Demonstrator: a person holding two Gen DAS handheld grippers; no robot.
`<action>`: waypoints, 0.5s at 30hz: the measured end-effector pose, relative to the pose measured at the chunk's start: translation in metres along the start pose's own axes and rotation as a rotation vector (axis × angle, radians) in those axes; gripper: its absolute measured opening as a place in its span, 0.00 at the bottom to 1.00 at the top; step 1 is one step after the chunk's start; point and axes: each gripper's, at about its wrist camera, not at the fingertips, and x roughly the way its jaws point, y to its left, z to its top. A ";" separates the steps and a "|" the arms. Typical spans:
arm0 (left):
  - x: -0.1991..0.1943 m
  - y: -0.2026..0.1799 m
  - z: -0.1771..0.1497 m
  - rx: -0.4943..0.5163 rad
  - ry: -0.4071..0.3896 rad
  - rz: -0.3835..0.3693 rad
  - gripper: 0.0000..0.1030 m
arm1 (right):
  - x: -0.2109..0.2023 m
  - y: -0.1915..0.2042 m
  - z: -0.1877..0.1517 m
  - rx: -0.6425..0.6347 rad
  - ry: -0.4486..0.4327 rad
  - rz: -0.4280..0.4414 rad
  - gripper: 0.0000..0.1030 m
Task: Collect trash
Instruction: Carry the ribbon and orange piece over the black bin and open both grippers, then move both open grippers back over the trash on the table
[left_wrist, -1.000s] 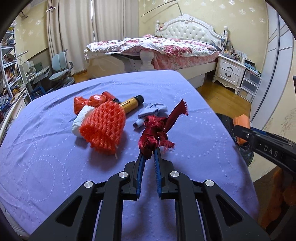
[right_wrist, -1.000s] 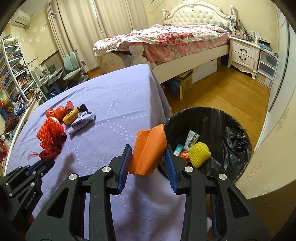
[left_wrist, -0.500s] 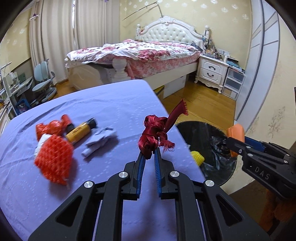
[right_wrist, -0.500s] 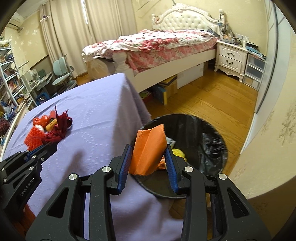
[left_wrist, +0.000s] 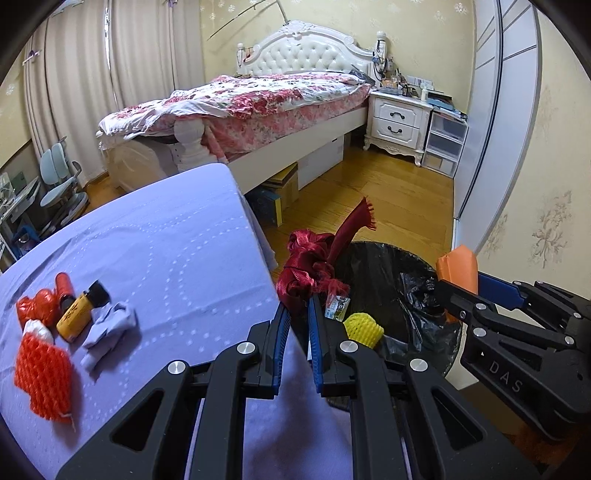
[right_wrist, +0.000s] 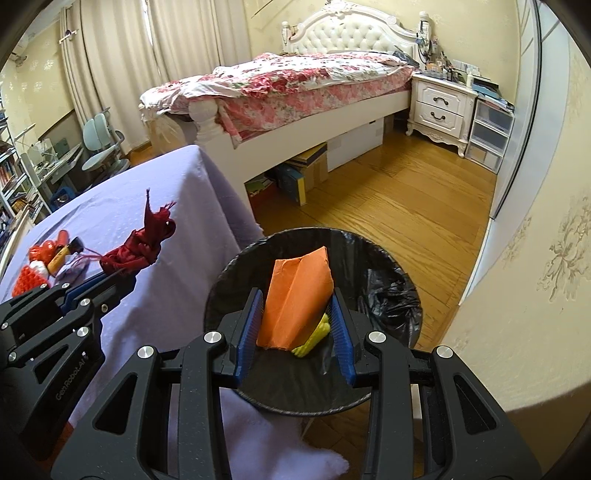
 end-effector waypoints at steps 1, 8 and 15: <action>0.002 -0.002 0.001 0.004 0.001 -0.002 0.13 | 0.001 -0.001 0.000 0.002 0.001 -0.001 0.35; 0.013 -0.005 0.004 0.011 0.025 -0.003 0.29 | 0.009 -0.015 0.007 0.039 -0.002 -0.024 0.45; 0.009 -0.001 0.003 -0.010 0.012 -0.009 0.57 | 0.009 -0.023 0.008 0.069 -0.005 -0.042 0.50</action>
